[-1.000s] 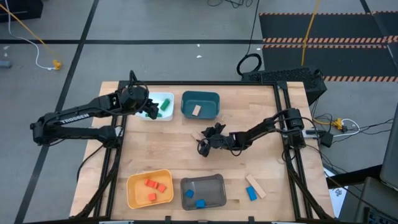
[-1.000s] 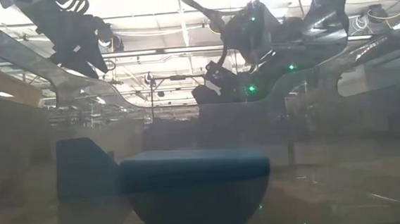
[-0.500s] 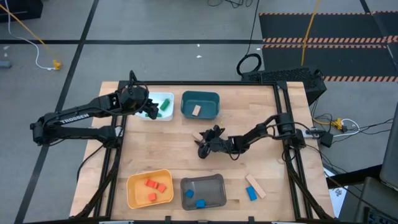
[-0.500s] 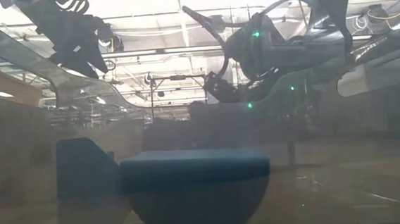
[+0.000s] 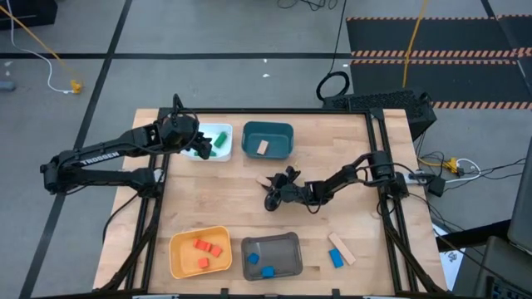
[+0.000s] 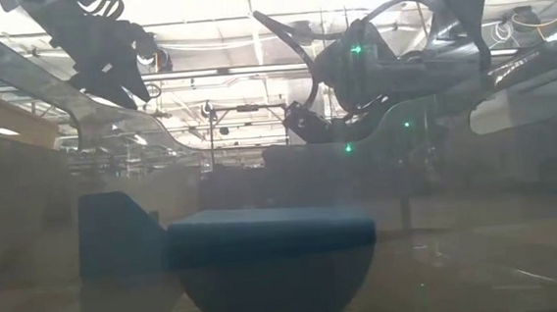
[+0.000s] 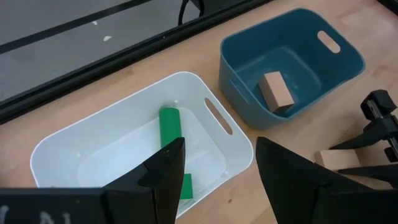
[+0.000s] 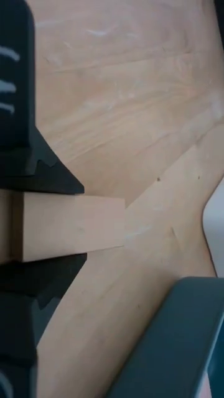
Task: Sort & place blocks by color
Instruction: Put the top brown block into the blue bin, then put the brown block into the blue bin
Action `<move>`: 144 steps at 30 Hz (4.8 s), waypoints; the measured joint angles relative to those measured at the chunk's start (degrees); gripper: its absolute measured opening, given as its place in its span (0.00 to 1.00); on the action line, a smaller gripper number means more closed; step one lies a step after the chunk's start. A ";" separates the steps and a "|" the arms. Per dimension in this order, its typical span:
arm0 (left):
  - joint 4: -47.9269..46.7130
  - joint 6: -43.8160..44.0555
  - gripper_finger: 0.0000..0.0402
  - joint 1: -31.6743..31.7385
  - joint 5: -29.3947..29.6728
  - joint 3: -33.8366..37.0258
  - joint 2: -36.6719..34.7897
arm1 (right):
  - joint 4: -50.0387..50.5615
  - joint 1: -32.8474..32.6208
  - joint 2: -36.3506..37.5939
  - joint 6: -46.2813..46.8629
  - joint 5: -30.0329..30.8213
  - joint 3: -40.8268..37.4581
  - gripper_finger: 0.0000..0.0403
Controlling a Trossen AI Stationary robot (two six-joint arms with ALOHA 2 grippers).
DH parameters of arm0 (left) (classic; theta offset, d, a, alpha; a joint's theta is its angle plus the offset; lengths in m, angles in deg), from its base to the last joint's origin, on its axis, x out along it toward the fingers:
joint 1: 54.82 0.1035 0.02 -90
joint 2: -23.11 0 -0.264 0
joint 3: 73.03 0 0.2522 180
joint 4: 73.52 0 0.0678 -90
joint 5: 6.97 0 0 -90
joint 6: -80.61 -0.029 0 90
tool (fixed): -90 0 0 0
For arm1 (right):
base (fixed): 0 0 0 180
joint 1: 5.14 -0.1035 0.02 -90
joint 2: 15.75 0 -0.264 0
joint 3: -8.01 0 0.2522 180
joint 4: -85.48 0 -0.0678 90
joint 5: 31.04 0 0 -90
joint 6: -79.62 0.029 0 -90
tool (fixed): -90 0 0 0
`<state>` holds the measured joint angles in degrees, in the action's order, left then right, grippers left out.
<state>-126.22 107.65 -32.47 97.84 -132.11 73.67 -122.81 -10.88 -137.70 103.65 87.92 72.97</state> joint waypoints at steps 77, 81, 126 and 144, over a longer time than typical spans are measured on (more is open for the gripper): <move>3.25 -0.90 0.49 0.02 0.08 -0.02 0.01 | 45.90 -12.96 36.35 19.29 -24.64 -0.05 0.56; 3.15 -0.54 0.49 0.00 0.07 -0.02 -0.01 | 46.09 -18.09 36.34 27.77 -27.47 -0.07 0.56; 1.97 -2.62 0.49 0.02 0.06 -0.02 -0.01 | 82.21 -28.07 39.76 80.96 -29.14 -0.09 0.56; 2.29 -3.81 0.49 0.02 0.07 -0.02 0.01 | 78.65 -30.01 27.93 78.01 -34.11 0.19 0.55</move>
<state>-123.93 103.84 -32.45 97.91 -132.13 73.67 -44.15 -40.89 -109.76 181.66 53.81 73.15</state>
